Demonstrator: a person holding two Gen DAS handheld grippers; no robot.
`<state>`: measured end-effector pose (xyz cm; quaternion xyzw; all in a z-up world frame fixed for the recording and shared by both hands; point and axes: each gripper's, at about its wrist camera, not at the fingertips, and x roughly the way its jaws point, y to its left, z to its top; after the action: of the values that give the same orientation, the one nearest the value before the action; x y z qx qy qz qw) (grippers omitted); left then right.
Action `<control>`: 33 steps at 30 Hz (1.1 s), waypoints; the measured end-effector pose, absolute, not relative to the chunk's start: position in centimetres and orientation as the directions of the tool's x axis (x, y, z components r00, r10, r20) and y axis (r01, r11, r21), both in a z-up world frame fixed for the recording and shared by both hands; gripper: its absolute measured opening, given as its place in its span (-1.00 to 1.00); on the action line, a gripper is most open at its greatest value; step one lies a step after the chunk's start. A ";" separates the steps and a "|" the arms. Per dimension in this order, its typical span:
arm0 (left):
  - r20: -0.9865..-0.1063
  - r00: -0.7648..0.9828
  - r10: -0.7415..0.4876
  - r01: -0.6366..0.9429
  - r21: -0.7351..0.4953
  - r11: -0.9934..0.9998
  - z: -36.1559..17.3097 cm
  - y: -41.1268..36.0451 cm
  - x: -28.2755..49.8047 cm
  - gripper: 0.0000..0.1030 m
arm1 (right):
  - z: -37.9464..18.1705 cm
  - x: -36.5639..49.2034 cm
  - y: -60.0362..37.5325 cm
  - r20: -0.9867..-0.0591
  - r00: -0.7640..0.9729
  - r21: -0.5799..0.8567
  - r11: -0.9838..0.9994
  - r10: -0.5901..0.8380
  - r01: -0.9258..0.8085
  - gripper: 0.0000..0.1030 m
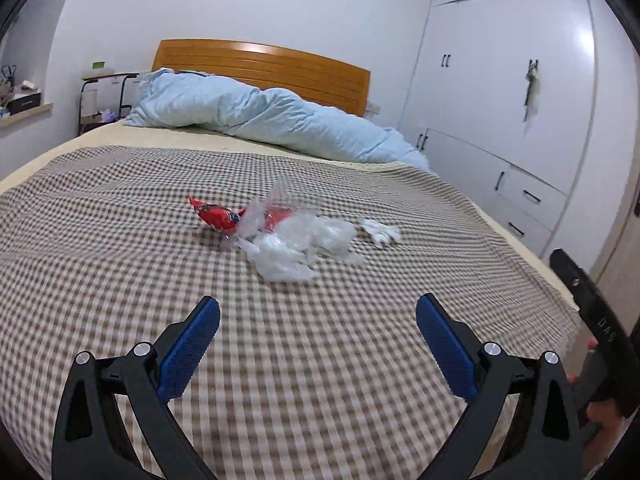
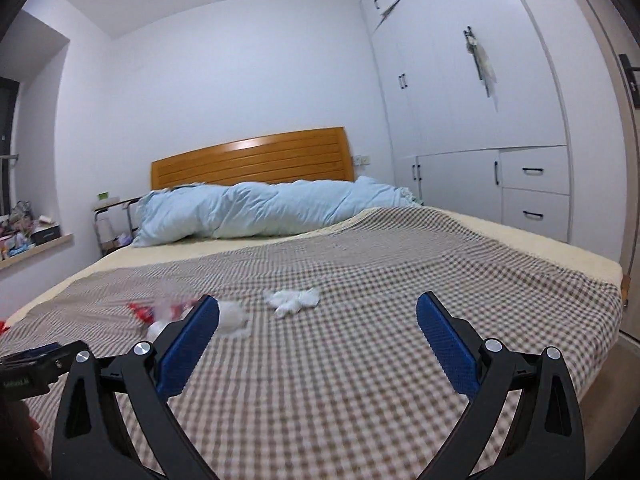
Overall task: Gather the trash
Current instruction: 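Raise both open tools from the bin back over the bed, then grasp the clear plastic bag on the bed with the left tool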
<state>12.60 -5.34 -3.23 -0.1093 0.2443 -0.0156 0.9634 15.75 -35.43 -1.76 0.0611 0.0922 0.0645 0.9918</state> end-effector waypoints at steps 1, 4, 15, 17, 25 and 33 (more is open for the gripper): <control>-0.467 0.880 -0.083 -0.023 -0.217 0.976 -3.1 -5.3 13.2 0.85 | -1.9 16.1 -35.4 -0.174 0.976 0.127 0.986 0.129 -0.107 0.84; -0.480 0.875 -0.063 -0.040 -0.202 0.979 -3.0 -4.8 15.9 0.85 | -2.5 18.0 -36.2 -0.194 0.978 0.121 0.991 0.073 -0.050 0.84; -0.541 0.841 0.000 -0.137 -0.213 0.967 -5.5 -3.2 23.9 0.85 | -5.0 22.1 -39.4 -0.272 0.960 0.097 0.991 -0.067 0.097 0.84; -0.574 0.818 0.015 -0.153 -0.191 0.970 -6.4 -3.3 25.5 0.85 | -5.4 22.3 -40.4 -0.288 0.953 0.121 0.983 -0.097 0.137 0.84; -0.677 0.736 0.018 -0.237 -0.232 0.943 -8.8 -1.8 28.1 0.54 | -6.2 23.0 -41.9 -0.334 0.934 0.151 0.970 -0.130 0.189 0.84; -0.668 0.738 -0.096 -0.220 -0.373 0.901 -10.0 0.3 27.6 -0.53 | -6.7 23.3 -41.0 -0.351 0.930 0.125 0.978 -0.112 0.165 0.84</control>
<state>27.57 0.31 -9.98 -0.2194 0.3605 0.0344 0.9059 23.28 -40.98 -6.71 0.0766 0.1738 -0.0708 0.9792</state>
